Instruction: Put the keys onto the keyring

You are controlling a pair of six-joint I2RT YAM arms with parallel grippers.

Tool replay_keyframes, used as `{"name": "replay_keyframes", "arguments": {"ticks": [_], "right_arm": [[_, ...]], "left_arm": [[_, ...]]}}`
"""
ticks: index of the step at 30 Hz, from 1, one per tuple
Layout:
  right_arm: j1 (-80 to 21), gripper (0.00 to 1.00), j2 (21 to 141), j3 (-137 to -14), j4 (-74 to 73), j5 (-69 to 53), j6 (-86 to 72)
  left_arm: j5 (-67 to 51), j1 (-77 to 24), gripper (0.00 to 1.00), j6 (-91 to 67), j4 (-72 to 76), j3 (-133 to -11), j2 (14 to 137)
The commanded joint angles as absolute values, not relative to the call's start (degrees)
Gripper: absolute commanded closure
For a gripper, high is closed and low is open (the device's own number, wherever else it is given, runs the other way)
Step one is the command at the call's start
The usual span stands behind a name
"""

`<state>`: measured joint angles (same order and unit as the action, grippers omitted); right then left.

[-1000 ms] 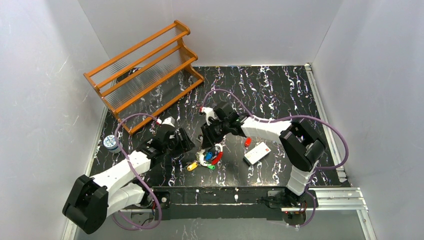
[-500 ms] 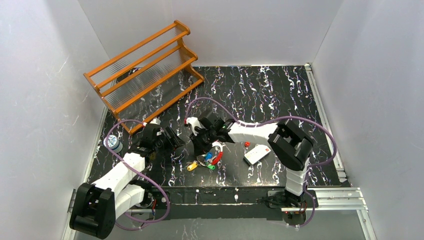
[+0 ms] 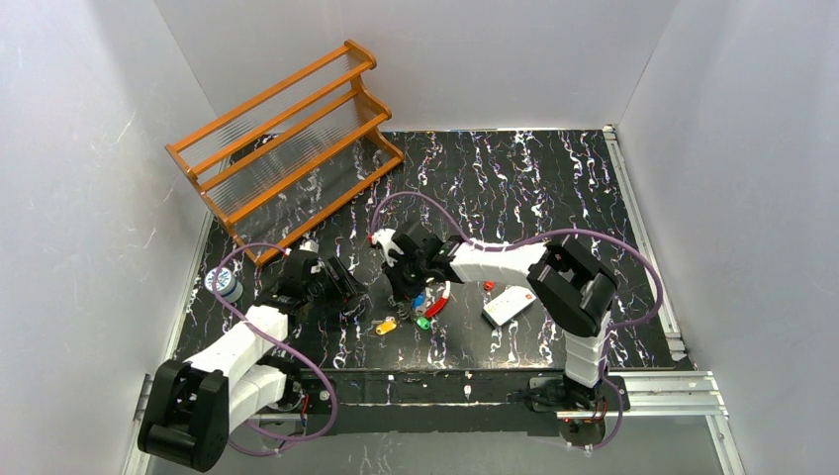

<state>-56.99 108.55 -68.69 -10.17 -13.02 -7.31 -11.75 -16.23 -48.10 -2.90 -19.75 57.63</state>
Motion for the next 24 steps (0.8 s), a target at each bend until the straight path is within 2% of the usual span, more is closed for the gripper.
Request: {"name": "replay_keyframes", "arguments": {"ticks": [1, 8, 13, 24], "right_arm": [[-55.42, 0.96, 105.23, -67.88, -10.30, -8.65, -6.81], [-54.65, 0.91, 103.51, -67.35, -10.26, -8.09, -6.66], [-53.63, 0.79, 101.46, -66.61, -9.81, -10.27, -7.38], [-52.23, 0.71, 99.77, -63.70, -8.68, -18.63, -6.60]], "left_arm": [[-13.47, -15.92, 0.38, -48.63, -1.18, -18.63, 58.32], [-14.48, -15.95, 0.38, -48.60, -0.26, -17.56, 58.97], [-15.00, -15.95, 0.38, -48.86, 1.63, -16.98, 59.14], [-19.21, -15.93, 0.39, -49.04, 7.18, -15.50, 58.69]]}}
